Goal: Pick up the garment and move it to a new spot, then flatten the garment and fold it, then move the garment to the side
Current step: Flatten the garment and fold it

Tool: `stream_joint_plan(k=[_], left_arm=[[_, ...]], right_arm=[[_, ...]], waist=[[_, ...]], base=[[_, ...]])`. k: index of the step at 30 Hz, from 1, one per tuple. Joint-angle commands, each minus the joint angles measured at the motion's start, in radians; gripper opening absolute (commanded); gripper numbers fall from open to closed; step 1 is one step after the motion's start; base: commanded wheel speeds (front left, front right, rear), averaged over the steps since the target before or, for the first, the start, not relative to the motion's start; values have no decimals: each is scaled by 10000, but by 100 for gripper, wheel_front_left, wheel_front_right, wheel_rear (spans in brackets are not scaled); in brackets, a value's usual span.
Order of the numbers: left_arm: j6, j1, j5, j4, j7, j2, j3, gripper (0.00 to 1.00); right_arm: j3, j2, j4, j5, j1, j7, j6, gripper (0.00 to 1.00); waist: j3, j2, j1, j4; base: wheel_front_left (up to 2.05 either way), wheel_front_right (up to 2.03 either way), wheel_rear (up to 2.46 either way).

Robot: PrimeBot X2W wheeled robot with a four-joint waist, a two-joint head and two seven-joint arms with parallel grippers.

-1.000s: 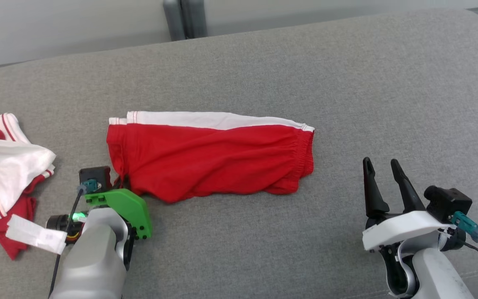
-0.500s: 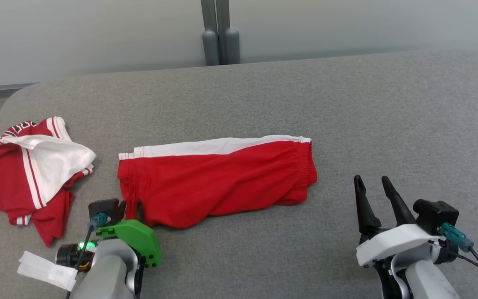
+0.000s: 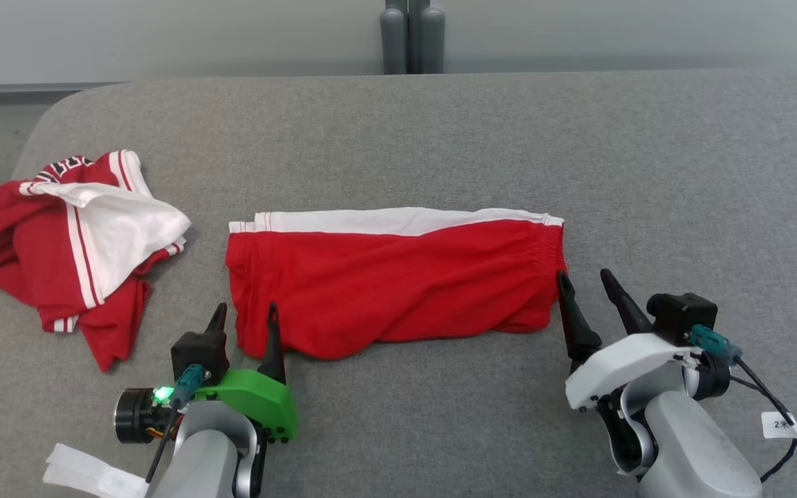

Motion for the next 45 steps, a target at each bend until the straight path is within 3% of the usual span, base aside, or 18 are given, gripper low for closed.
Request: stream_joint_plan(k=[1, 13, 22, 24, 26, 27, 28, 39, 45], left_arm=[[-8, 153, -116, -90, -31, 43, -37, 100], [-13, 214, -92, -344, -32, 39, -106, 100], [-88, 308, -147, -399, -33, 39, -209, 100], [-119, 303, -144, -419, -33, 39, -241, 100], [-146, 315, -124, -435, -33, 39, -264, 100], [-166, 326, -110, -440, -33, 39, -261, 100], [-165, 342, -92, -447, -33, 39, -252, 100], [-199, 590, -148, -396, -33, 40, -148, 100], [-218, 660, -250, -337, -33, 40, -338, 100]], right_arm=[[35, -20, 260, 153, -219, -27, 4, 100], [180, -26, 1617, 801, -456, -27, 3, 100], [1463, -5, 1858, 1593, -552, -4, 5, 100], [1448, -6, 1915, 1620, -611, -4, 5, 89], [1307, -9, 1863, 1541, -634, -4, 5, 40], [1183, -14, 1800, 1489, -636, -4, 5, 31], [1051, -17, 1709, 1405, -610, -6, 5, 0], [-718, -51, 917, 463, -158, -16, 3, 0], [-226, -376, 294, -184, -491, -18, 3, 0]], waist=[[216, 0, 0, 259], [456, 0, 0, 715], [477, 0, 0, 758], [480, 0, 0, 781], [481, 0, 0, 799], [484, 0, 0, 801], [485, 0, 0, 799], [189, 0, 0, 439], [90, 0, 0, 308]], base=[[0, 0, 0], [0, 0, 0], [0, 0, 0], [0, 0, 0], [0, 0, 0], [0, 0, 0], [0, 0, 0], [0, 0, 0], [0, 0, 0]])
